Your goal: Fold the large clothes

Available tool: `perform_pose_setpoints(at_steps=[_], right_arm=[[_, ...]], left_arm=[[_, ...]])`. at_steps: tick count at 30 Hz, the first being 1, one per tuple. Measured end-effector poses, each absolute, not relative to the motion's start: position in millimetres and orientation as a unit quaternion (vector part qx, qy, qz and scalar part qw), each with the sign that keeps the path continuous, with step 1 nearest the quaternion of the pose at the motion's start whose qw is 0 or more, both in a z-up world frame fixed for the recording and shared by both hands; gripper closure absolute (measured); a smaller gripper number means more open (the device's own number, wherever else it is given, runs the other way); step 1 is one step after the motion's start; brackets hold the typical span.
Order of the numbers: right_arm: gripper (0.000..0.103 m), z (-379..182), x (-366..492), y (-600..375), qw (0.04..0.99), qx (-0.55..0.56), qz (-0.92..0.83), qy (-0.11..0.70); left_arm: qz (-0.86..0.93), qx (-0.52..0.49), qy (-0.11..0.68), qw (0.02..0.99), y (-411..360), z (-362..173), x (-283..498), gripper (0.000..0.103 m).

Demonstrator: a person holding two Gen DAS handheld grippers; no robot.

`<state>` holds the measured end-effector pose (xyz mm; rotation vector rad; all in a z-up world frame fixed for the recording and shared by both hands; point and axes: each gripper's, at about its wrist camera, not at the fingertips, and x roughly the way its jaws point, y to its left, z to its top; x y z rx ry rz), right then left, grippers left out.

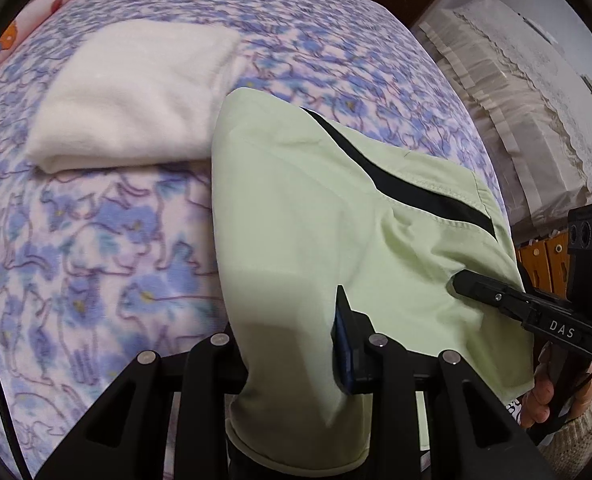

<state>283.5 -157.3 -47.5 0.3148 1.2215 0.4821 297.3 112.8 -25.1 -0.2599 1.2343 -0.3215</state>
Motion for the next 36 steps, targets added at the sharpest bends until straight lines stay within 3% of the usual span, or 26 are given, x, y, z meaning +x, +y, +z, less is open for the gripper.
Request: perform_pose_setpoints(at_steps=[13,22,30,36], right_arm=[[0.092,16,314,-66,0.805,0.126,0.269,0.514],[0.092,34,377,-2,0.827,0.113,0.297,0.463],[0.092,6,457,57,0.846,0.111,0.297,0.428],[0.089,-58,518,87,0.856,0.086,0.272,0.431]], left_arm=[[-0.127,-0.133,0.518,0.835,210,39,320,0.075],[-0.114,-0.116,0.47,0.868,278,60,386,0.075],[-0.115,-0.092,0.443,0.885,330,33,475,0.075],[-0.101,-0.096,0.467,0.873,361,-43,550,0.072]])
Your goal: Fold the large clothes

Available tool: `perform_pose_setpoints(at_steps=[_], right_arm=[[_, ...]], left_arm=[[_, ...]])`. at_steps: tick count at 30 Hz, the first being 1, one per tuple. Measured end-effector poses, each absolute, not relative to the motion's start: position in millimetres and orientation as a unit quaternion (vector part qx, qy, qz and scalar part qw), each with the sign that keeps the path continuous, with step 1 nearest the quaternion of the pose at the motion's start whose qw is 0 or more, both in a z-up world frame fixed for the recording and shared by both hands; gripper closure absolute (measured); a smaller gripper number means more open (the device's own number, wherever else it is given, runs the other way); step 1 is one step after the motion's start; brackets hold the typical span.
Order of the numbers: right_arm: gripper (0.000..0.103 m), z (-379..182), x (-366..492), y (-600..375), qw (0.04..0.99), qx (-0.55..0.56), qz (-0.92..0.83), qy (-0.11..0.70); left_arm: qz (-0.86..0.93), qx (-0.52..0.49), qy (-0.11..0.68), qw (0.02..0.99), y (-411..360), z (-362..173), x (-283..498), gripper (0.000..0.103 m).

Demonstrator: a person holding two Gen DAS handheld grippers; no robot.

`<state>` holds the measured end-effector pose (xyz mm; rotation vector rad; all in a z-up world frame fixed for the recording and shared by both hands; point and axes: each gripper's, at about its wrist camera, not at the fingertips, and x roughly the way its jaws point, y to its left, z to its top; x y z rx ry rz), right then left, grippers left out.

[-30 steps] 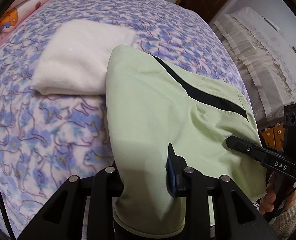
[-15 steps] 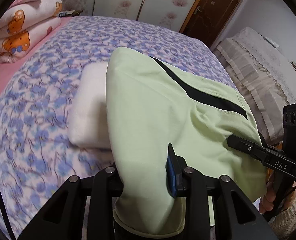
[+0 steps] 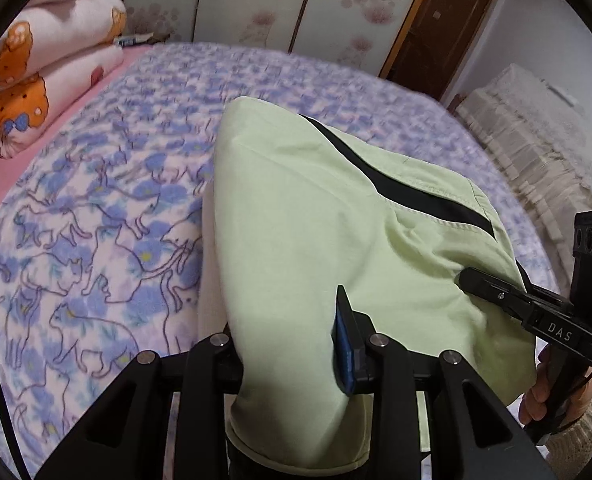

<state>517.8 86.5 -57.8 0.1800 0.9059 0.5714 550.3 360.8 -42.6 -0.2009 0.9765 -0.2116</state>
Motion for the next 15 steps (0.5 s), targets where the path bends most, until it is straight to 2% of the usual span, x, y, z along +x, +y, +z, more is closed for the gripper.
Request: perform_pose_setpoints(at_steps=[2,4,9,12,15], right_arm=[[0.085,-98,535,94,0.843,0.067,0.238,0.477],[0.072,-119,539,93,0.84,0.063,0.221,0.492],[0.072,-124,536,79,0.835,0.095,0.231,0.49],[0.069,-119,530,77,0.831,0.097,0.229,0.497],[0.069,-108,526,71,0.828,0.105,0.212,0.508]], left_arm=[[-0.09,-0.098,0.483,0.866,365,-69,564,0.063],[-0.094,-0.112,0.477,0.866,371,-84,569,0.049],[-0.086,-0.122,0.467,0.872,380,-99,566,0.033],[-0.08,-0.147,0.47,0.866,387,-100,562,0.03],[-0.061,-0.141,0.472,0.868,382,-86,554,0.033]])
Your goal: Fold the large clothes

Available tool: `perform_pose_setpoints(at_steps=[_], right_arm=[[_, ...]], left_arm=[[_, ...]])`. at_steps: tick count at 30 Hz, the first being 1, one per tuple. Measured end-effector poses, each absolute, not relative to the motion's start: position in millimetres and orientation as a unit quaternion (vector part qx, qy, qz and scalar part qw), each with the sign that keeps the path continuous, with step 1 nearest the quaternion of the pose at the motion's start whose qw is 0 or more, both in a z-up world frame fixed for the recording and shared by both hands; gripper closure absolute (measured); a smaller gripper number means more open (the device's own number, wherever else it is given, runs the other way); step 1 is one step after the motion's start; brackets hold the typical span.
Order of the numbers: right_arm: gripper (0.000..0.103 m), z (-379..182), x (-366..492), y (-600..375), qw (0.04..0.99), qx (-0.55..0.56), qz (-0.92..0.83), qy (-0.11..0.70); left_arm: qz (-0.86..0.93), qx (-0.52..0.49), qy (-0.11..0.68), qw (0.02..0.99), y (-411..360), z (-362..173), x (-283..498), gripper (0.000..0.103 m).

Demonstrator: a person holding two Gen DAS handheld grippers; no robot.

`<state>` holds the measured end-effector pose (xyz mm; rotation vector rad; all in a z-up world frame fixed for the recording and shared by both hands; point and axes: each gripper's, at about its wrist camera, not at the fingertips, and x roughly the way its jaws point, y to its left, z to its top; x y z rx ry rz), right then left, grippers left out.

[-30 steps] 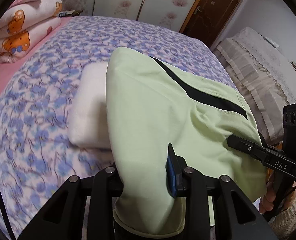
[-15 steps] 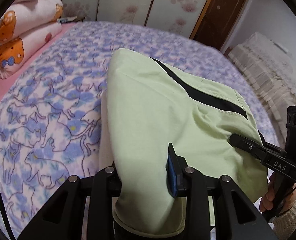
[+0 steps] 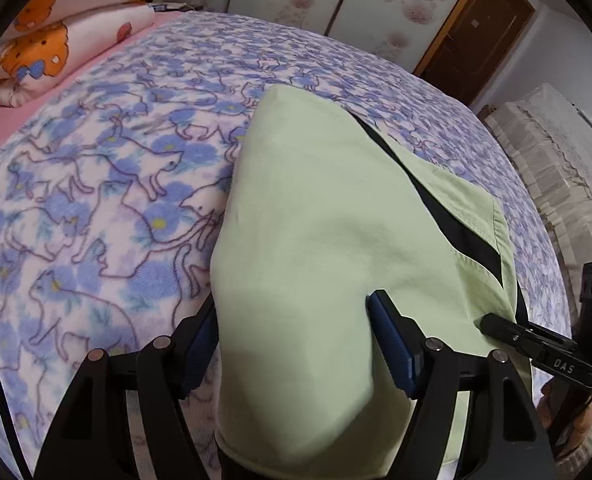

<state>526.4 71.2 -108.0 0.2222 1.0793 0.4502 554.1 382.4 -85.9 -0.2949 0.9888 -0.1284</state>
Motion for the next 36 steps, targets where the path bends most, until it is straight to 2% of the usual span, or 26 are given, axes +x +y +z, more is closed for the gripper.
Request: perform_pose_setpoints(at_steps=[5,7,10,15,18,19,20,36], right_arm=[[0.069,-83,503,55,0.849,0.108,0.179,0.486],[0.069,-72,490,54,0.862,0.104,0.166,0.468],[0.069,-53,472,59,0.882,0.097,0.164,0.43],[0.069,-53,464,92,0.875,0.066,0.205,0.434],[0.079,-72,468,100,0.87,0.025,0.187,0.456],[0.087,-82,470,97,0.866,0.013,0.17,0.471],[0.102,-93,473,92,0.86,0.004,0.156,0.486],[0.103,-79,451,79,0.86,0.013,0.141,0.491]], left_arm=[[-0.02,-0.11,0.437,0.893,366,-43,516,0.048],[-0.008,-0.123,0.431,0.894,367,-33,503,0.069],[-0.001,-0.162,0.424,0.891,370,-23,481,0.075],[0.014,-0.128,0.452,0.883,352,-42,474,0.079],[0.03,-0.102,0.47,0.876,350,-57,478,0.08],[0.032,-0.102,0.473,0.874,351,-61,479,0.08],[0.031,-0.106,0.476,0.873,353,-64,479,0.08],[0.043,-0.074,0.476,0.875,335,-55,470,0.077]])
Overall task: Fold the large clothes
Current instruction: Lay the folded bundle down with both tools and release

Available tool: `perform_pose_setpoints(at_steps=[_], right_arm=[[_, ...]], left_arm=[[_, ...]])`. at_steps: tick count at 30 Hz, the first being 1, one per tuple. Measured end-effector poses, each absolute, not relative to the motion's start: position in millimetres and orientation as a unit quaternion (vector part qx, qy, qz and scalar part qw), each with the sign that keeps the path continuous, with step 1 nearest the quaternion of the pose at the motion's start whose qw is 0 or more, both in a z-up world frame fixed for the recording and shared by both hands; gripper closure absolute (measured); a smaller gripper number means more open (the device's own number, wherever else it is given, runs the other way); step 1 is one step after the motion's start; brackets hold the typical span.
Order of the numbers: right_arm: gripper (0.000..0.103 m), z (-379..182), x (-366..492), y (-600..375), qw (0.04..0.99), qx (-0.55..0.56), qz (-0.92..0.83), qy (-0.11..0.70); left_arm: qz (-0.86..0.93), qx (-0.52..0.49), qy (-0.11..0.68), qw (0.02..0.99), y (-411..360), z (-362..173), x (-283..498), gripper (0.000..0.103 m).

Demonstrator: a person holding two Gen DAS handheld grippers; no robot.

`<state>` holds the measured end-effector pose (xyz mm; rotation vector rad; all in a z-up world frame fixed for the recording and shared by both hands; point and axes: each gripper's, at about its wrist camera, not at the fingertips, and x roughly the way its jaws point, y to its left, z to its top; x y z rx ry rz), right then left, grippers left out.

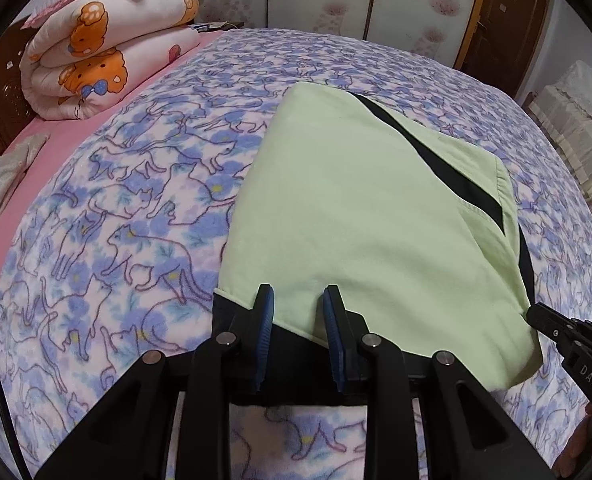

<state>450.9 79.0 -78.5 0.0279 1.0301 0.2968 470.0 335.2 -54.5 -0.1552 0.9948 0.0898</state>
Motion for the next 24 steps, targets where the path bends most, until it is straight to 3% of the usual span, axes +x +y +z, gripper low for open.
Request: perform_pose_setpoints(at_steps=[2,4,6,24], right_arm=[[0.103,-70,446,75,0.861,0.022,0.139,0.489],[0.1,-59,441,70,0.863,0.028,0.137,0.486],[0.1,-47,435,67,0.866,0.027,0.134,0.481],[0.1,76,337,15,0.872,0.02,0.182,0.455]], left_arm=[[0.037,-0.081,0.48,0.873,332,-48,466,0.07],[0.045,-0.083,0.481,0.872,329,-39,459,0.048],[0.053,-0.083,0.474,0.875,327,-30,451,0.037],[0.012,-0.102,0.47,0.877,267,78,331,0.033]])
